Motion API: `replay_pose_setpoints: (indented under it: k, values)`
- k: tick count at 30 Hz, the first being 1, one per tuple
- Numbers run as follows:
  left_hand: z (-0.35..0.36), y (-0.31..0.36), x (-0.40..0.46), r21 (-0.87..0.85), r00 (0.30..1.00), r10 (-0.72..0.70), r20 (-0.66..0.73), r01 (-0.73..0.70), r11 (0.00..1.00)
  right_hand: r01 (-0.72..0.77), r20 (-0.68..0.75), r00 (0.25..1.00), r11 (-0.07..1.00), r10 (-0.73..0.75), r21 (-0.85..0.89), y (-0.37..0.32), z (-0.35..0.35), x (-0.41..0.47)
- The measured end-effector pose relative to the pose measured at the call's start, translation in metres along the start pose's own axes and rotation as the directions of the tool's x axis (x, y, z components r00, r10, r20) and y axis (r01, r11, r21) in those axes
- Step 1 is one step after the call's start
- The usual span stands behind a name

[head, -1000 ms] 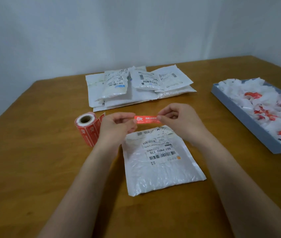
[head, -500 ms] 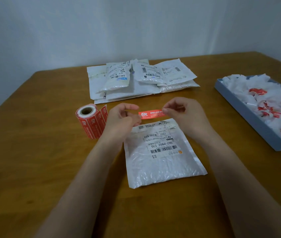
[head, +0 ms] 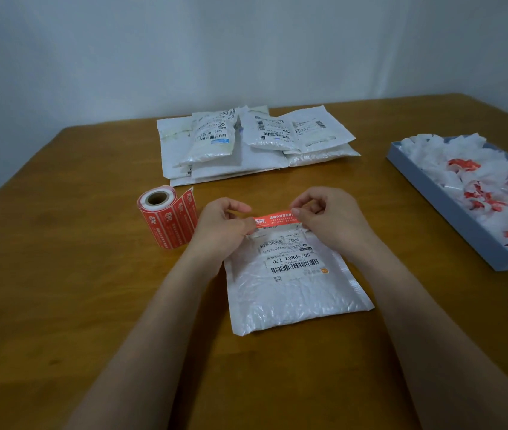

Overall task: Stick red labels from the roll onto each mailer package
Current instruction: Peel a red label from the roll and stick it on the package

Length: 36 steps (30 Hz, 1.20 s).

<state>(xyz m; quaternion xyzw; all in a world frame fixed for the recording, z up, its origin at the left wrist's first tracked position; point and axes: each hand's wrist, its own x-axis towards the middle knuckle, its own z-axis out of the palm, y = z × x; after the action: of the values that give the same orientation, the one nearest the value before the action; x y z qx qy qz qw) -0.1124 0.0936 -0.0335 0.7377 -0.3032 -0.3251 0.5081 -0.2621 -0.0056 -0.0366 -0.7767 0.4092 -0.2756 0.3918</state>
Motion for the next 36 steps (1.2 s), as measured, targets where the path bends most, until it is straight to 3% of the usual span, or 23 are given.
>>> replay_pose_setpoints:
  k: [6,15,36]
  values:
    - [0.000,-0.003,0.002,0.013,0.999,-0.032,0.022,0.032,0.999,-0.024,0.091,0.995,0.999,0.028,-0.044,-0.001,-0.001,-0.002]
    - [0.005,-0.004,0.003,0.098,1.000,-0.008,-0.019,0.010,0.995,-0.044,0.072,0.996,0.978,0.060,-0.205,0.001,0.009,0.003]
    - [0.006,-0.006,0.002,0.212,1.000,0.013,0.028,-0.019,0.977,0.024,0.072,0.997,0.945,-0.001,-0.328,0.003,0.014,0.005]
